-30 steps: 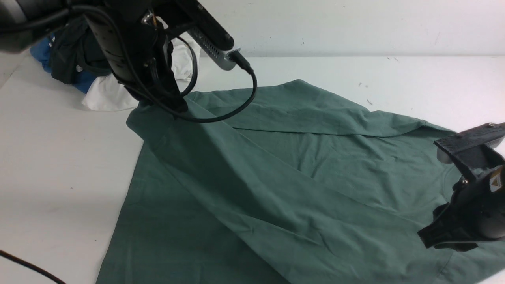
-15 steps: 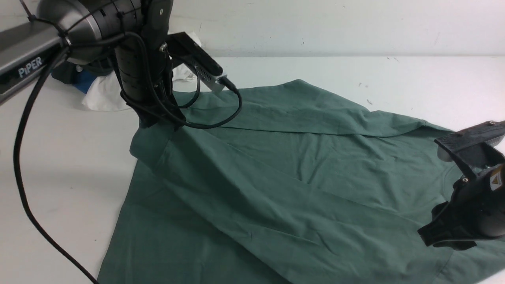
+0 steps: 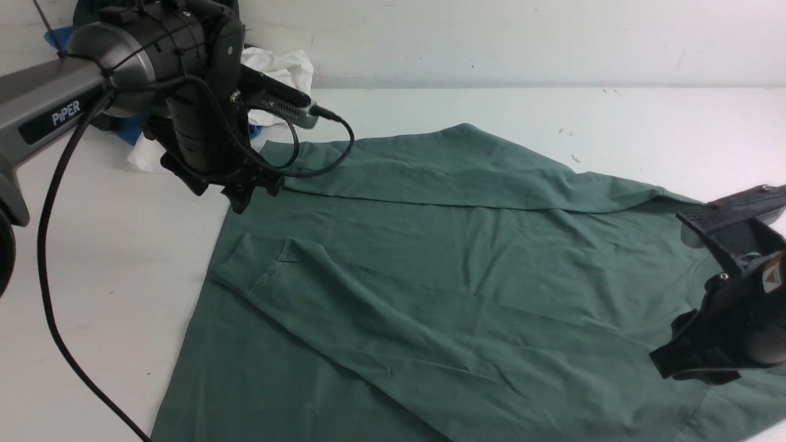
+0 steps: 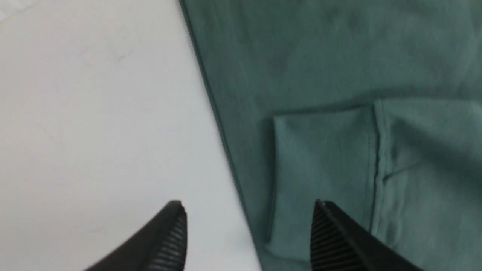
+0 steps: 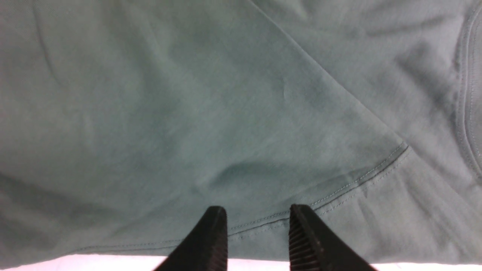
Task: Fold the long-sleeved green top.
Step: Use the left arm to clamp the cuff farthest from it
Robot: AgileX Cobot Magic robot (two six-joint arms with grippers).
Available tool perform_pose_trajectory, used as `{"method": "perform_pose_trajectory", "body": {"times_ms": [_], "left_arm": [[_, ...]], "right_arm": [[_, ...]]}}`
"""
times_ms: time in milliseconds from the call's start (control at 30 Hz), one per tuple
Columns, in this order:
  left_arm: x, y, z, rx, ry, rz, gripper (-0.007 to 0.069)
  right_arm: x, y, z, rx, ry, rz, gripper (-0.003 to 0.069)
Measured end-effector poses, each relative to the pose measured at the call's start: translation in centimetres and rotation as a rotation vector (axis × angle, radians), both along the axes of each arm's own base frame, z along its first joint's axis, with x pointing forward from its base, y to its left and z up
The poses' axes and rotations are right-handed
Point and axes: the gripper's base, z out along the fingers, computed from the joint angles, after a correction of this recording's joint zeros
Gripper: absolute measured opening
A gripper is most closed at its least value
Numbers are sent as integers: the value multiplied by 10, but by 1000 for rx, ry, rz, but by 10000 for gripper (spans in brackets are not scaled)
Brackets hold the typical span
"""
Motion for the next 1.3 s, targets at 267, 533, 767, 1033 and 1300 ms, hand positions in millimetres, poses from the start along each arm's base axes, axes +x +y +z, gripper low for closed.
{"method": "perform_pose_trajectory", "body": {"times_ms": [267,533,767,1033,1300], "left_arm": [[43,24,-27,-210,-147,152,437],[78,21,-54,-260,-267,167,437],[99,19,-77,-261,-311,163,437],[109,19,-94,-250,-342,155,426],[110,19,-94,-252,-347,155,244]], "right_arm": [[18,6,38,44,-128,-1,230],[48,14,63,68,-243,2,230],[71,21,53,45,-192,4,230],[76,22,36,19,-105,3,230],[76,22,36,18,-104,3,231]]}}
